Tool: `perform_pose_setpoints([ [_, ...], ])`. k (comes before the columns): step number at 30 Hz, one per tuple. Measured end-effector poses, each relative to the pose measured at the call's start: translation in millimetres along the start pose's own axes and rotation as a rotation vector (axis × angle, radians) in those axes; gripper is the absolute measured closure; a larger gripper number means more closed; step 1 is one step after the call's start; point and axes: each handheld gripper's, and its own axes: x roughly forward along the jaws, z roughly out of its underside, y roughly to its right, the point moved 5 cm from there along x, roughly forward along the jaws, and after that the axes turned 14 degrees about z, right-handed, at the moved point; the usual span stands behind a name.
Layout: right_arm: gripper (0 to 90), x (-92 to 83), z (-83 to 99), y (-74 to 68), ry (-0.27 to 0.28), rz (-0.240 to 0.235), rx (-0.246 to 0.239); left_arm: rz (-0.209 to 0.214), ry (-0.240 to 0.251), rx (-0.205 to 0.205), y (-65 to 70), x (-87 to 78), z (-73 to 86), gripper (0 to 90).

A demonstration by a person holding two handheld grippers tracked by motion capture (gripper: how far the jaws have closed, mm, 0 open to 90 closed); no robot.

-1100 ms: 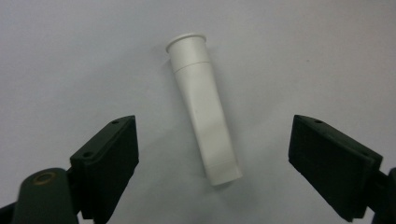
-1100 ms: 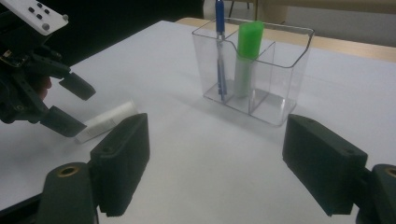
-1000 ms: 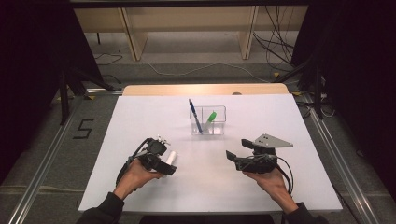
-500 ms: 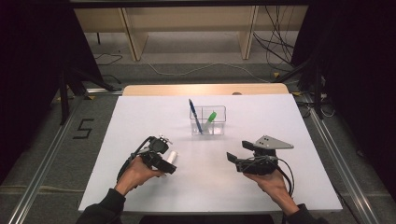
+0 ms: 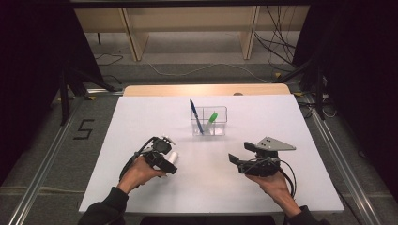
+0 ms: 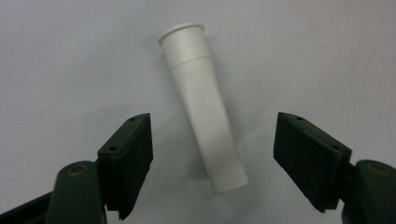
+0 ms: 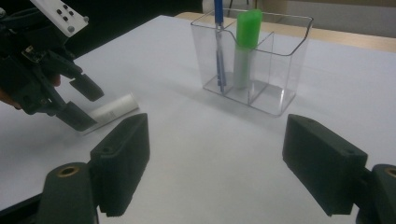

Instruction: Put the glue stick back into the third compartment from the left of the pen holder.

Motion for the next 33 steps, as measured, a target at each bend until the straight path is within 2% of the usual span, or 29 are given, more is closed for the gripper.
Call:
perform_pose_setpoints([
  [5,24.1,1.8,0.4,-0.3,-0.001,-0.004,-0.003,0.011,-0.031,0.015,1.4,2.7,-1.7,35.5],
  [9,24.1,1.9,1.3,-0.4,-0.005,0.000,-0.004,0.001,-0.035,0.016,0.4,4.3,-2.8,42.4],
  [14,24.1,0.4,1.6,1.1,-0.006,0.004,0.000,0.012,-0.026,0.003,-1.9,3.5,-3.0,48.9],
  [17,24.1,0.0,1.4,0.5,-0.005,0.005,0.000,0.012,-0.026,0.010,-3.3,5.9,-2.4,53.8],
  [20,24.1,0.9,1.3,-1.2,-0.007,0.004,-0.005,0.012,-0.048,0.014,-4.9,9.2,-0.3,55.6],
  [24,24.1,0.9,1.3,-2.8,-0.011,0.002,-0.007,0.015,-0.049,0.007,-6.3,11.0,0.3,60.1],
  [28,24.1,0.9,0.9,-2.6,-0.007,0.003,-0.006,0.005,-0.052,0.006,-5.5,12.6,0.1,61.8],
  [33,24.2,0.6,0.7,-1.7,-0.006,0.004,-0.004,-0.011,-0.047,0.003,-7.1,12.5,-0.1,69.9],
])
